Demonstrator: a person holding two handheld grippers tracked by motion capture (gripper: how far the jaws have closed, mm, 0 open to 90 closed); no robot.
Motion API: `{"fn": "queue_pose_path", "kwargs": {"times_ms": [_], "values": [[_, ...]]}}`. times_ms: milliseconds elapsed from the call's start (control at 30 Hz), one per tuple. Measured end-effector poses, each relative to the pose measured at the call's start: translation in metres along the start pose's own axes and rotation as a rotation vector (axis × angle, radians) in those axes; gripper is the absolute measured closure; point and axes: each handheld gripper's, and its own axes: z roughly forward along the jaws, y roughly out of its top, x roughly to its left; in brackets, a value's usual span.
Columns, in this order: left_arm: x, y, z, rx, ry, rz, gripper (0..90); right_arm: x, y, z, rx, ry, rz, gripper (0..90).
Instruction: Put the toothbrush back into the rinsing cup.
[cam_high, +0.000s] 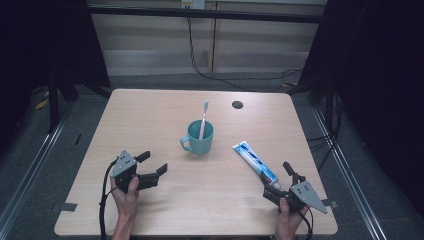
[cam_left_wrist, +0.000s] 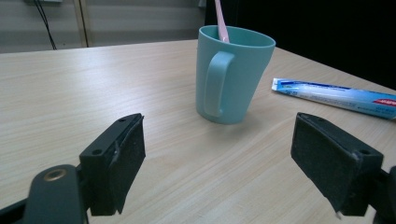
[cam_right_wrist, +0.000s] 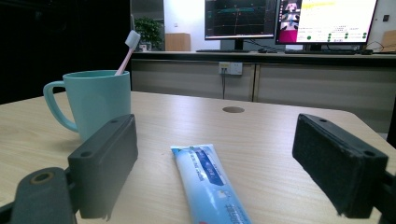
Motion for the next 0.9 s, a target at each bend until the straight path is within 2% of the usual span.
{"fn": "queue_pose_path", "kwargs": {"times_ms": [67, 167, 367, 433, 467, 533, 700, 733, 767, 800, 833, 900], "values": [[-0.001, -0.003, -0.001, 0.002, 0.017, -0.005, 17.6, 0.0, 0.0, 0.0, 0.001, -0.001, -0.001, 13.5], [-0.004, -0.003, -0.001, 0.005, 0.025, 0.019, 17.6, 0.0, 0.0, 0.001, 0.011, 0.006, 0.003, 13.8], [-0.005, -0.006, 0.001, 0.024, 0.023, 0.04, 17.6, -0.001, 0.001, 0.002, 0.018, 0.015, 0.009, 13.6], [-0.006, -0.007, -0.001, -0.002, 0.038, 0.033, 17.7, -0.002, 0.001, 0.002, 0.019, 0.012, 0.012, 13.4], [-0.004, -0.009, -0.002, -0.004, 0.031, 0.022, 17.5, -0.002, 0.001, 0.003, 0.025, 0.008, 0.015, 13.5], [-0.003, -0.013, -0.003, -0.003, 0.052, 0.02, 17.5, -0.003, 0.002, 0.005, 0.045, 0.002, 0.024, 13.4], [-0.002, -0.017, -0.006, 0.009, 0.045, 0.008, 17.4, -0.006, 0.005, 0.016, 0.17, 0.003, 0.09, 13.3], [-0.003, -0.017, -0.005, 0.012, 0.039, 0.015, 17.3, -0.006, 0.006, 0.02, 0.202, 0.007, 0.097, 13.4], [-0.005, -0.018, -0.004, 0.015, 0.043, 0.016, 17.3, -0.006, 0.006, 0.024, 0.245, -0.005, 0.093, 13.7], [-0.006, -0.018, -0.003, 0.02, 0.036, 0.02, 17.3, -0.006, 0.007, 0.027, 0.286, -0.014, 0.07, 14.3], [-0.006, -0.019, -0.002, 0.028, 0.043, 0.029, 17.3, -0.006, 0.009, 0.03, 0.306, -0.016, 0.062, 15.0], [-0.007, -0.019, -0.002, 0.032, 0.048, 0.037, 17.6, -0.007, 0.012, 0.033, 0.327, 0.012, 0.078, 15.0]]}}
